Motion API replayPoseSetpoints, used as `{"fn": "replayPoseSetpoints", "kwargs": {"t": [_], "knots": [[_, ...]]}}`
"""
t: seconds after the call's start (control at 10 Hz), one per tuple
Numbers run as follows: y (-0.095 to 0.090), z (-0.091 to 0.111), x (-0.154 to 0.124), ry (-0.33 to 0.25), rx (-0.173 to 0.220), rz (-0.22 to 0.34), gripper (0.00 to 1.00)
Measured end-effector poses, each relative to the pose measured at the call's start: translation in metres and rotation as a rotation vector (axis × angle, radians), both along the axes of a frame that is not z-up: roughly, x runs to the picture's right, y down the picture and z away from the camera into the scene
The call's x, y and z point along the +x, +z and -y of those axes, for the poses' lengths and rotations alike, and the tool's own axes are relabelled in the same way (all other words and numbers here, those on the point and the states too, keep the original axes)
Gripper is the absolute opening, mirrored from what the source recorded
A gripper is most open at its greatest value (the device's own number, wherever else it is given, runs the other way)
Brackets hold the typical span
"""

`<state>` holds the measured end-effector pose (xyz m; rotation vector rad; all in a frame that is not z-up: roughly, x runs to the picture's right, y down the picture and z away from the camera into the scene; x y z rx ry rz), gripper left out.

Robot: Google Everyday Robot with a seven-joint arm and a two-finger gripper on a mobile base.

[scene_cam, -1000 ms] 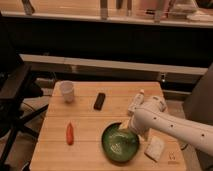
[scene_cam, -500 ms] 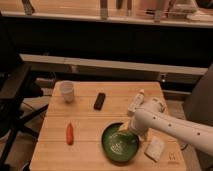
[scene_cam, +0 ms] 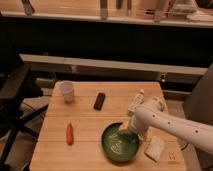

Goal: Drag the ceramic bowl in a circle

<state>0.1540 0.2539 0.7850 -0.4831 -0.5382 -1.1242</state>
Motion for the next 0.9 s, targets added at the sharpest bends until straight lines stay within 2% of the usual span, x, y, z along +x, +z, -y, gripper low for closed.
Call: {"fn": "replayPoseSetpoints", "kwargs": {"t": [0.9], "knots": [[0.012, -0.003, 0.002, 0.004, -0.034, 0.021, 0.8]]}}
